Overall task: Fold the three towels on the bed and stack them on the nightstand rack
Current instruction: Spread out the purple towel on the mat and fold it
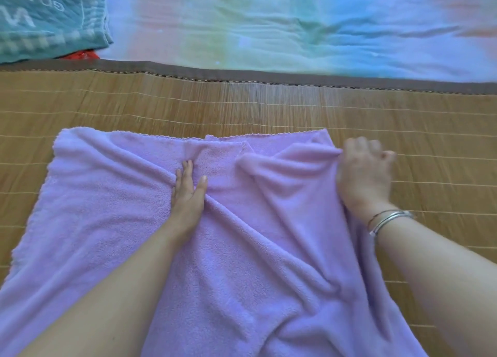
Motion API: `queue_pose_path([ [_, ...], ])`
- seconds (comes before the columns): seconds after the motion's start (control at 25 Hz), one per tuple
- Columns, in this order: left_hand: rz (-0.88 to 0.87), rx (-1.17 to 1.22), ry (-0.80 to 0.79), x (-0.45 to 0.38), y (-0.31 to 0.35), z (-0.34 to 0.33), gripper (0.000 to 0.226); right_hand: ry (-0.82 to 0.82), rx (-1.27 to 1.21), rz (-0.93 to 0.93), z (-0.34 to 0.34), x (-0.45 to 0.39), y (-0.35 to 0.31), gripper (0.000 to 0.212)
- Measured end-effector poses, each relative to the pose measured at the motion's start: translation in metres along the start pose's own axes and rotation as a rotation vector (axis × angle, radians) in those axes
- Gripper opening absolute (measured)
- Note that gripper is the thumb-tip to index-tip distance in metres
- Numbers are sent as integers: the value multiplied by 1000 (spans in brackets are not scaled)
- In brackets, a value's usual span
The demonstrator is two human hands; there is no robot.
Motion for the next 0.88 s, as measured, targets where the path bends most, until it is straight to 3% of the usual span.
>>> queue_pose_path([
  [0.12,0,-34,29,-2,-3,-3,58,-78,-86,-290,8,-36,34,16],
  [0.2,5,-103,44,-3,-6,-6,61,-238,-230,-466,3,-48,46,24],
  [0.28,30,-238,41,-4,-6,-10,61,-402,-431,-601,-9,-45,47,34],
  [0.4,65,-472,72,-2,0,-17,64,-498,-651,-741,-16,-30,49,52],
  [0.52,-5,-578,232,-4,12,-18,57,-622,-926,-881,-12,-22,57,34],
  [0.6,-22,-582,264,-17,20,-16,53,-874,-1144,-787,-13,-14,59,37],
  [0.68,19,-555,238,-34,21,-12,53,-1066,-1282,-632,-15,-10,55,25],
  [0.76,28,-580,201,-44,18,-6,51,-1164,-1359,-539,-15,-11,48,13],
  [0.88,45,-661,181,-44,19,1,49,-1158,-1465,-614,-16,-20,45,23],
])
Point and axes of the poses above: each hand's wrist, its own x-axis away from the middle knuckle, its own z-axis out of the back of the hand, y = z × x, the point moved 1 cm from there along -x, towards the middle knuckle, and after that the axes turned 4 degrees about -z, right-handed, at the moved point
